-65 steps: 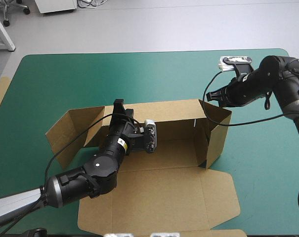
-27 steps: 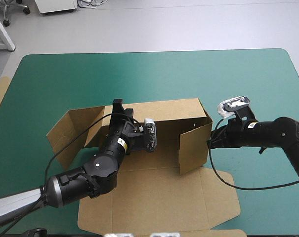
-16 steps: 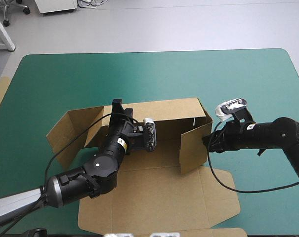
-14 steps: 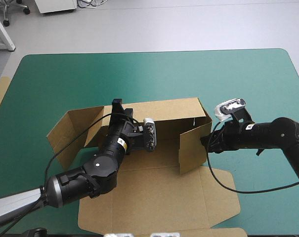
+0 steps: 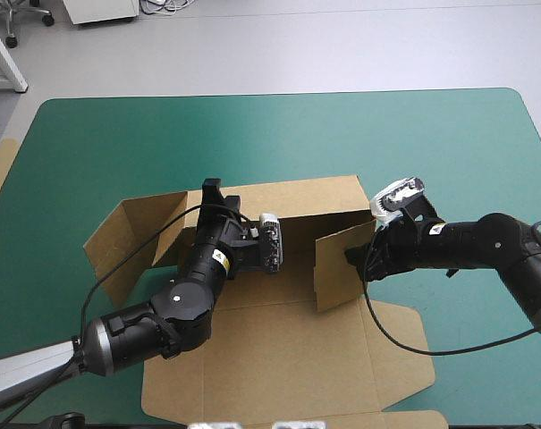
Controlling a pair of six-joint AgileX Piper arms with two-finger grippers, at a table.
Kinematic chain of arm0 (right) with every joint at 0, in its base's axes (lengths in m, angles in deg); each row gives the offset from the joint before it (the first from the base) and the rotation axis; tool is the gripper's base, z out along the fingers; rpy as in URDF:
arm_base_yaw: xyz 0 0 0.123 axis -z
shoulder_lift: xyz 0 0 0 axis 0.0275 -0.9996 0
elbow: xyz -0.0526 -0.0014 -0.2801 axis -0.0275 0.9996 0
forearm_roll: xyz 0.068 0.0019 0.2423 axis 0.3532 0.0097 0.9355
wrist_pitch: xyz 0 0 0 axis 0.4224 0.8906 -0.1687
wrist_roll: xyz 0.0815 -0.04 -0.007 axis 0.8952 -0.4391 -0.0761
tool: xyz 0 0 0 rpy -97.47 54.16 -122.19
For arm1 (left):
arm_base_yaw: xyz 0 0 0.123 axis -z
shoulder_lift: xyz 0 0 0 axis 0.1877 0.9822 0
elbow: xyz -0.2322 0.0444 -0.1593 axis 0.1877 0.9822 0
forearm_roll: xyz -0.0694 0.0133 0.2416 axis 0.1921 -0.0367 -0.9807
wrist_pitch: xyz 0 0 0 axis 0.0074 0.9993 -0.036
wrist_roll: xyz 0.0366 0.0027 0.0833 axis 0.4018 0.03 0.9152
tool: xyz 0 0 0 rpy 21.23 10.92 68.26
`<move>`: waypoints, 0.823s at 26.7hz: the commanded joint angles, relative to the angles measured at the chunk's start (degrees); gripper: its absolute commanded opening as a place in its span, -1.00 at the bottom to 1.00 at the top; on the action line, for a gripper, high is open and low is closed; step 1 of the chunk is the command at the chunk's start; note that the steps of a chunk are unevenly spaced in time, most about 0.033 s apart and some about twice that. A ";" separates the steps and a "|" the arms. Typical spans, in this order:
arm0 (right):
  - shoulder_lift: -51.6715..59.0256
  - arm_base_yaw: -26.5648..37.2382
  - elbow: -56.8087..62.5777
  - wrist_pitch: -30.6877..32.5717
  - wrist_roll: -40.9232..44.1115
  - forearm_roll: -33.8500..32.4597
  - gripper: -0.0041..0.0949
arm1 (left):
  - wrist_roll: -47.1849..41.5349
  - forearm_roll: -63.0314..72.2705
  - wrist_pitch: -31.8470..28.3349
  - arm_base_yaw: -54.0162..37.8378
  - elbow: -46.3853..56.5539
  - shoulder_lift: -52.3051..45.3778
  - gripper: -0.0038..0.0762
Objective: Fold the box
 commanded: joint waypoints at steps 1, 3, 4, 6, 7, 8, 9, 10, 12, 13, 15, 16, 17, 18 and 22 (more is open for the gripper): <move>0.95 -1.04 -1.33 -3.54 -0.59 1.09 0.23 | -1.18 -3.70 0.24 0.29 -1.35 -2.10 -0.93; 0.95 -1.87 -1.33 -3.92 -0.11 0.70 0.23 | -1.18 -3.70 0.24 0.29 -1.35 -2.10 -0.93; 0.95 -2.23 -1.33 -4.67 1.32 -0.32 0.23 | -1.31 -3.70 0.24 0.29 -1.35 -2.10 -0.93; 0.95 -3.26 -1.33 -6.32 3.52 -3.28 0.23 | -2.11 -3.70 0.24 0.29 -1.35 -2.10 -0.93; 0.95 -3.55 -1.33 -7.06 5.02 -4.66 0.23 | -2.11 -3.70 0.24 0.29 -1.35 -2.10 -0.93; 0.95 -3.79 -1.33 -7.68 6.11 -5.67 0.23 | -2.11 -3.70 0.24 0.29 -1.35 -2.10 -0.93; 0.95 -3.88 -1.33 -7.94 7.14 -6.14 0.23 | -2.21 -3.70 0.24 0.29 -1.35 -2.10 -0.93; 0.95 -3.88 -1.33 -7.92 7.54 -5.93 0.23 | -2.23 -3.70 0.24 0.29 -1.35 -2.10 -0.93; 0.95 -4.75 -1.33 -8.74 8.17 -5.81 0.23 | -2.33 -3.70 0.24 0.29 -1.35 -2.10 -0.93; 0.95 -5.35 -1.33 -9.40 8.46 -5.81 0.23 | -2.33 -3.70 0.24 0.29 -1.35 -2.10 -0.93; 0.95 -6.60 -1.33 -11.23 9.53 -6.07 0.22 | -2.58 -3.70 0.24 0.29 -1.35 -2.10 -0.93; 0.95 -7.30 -1.33 -12.23 10.32 -6.66 0.21 | -2.58 -3.70 0.24 0.29 -1.35 -2.10 -0.93; 0.95 -7.88 -1.33 -13.25 11.33 -7.53 0.20 | -2.58 -3.70 0.24 0.29 -1.35 -2.10 -0.93; 0.95 -8.67 -1.33 -14.19 13.02 -9.02 0.18 | -2.60 -3.70 0.24 0.29 -1.35 -2.10 -0.93; 0.70 -11.85 -1.29 -16.81 17.30 -14.37 0.16 | -2.70 -3.70 0.24 0.29 -1.35 -2.10 -0.93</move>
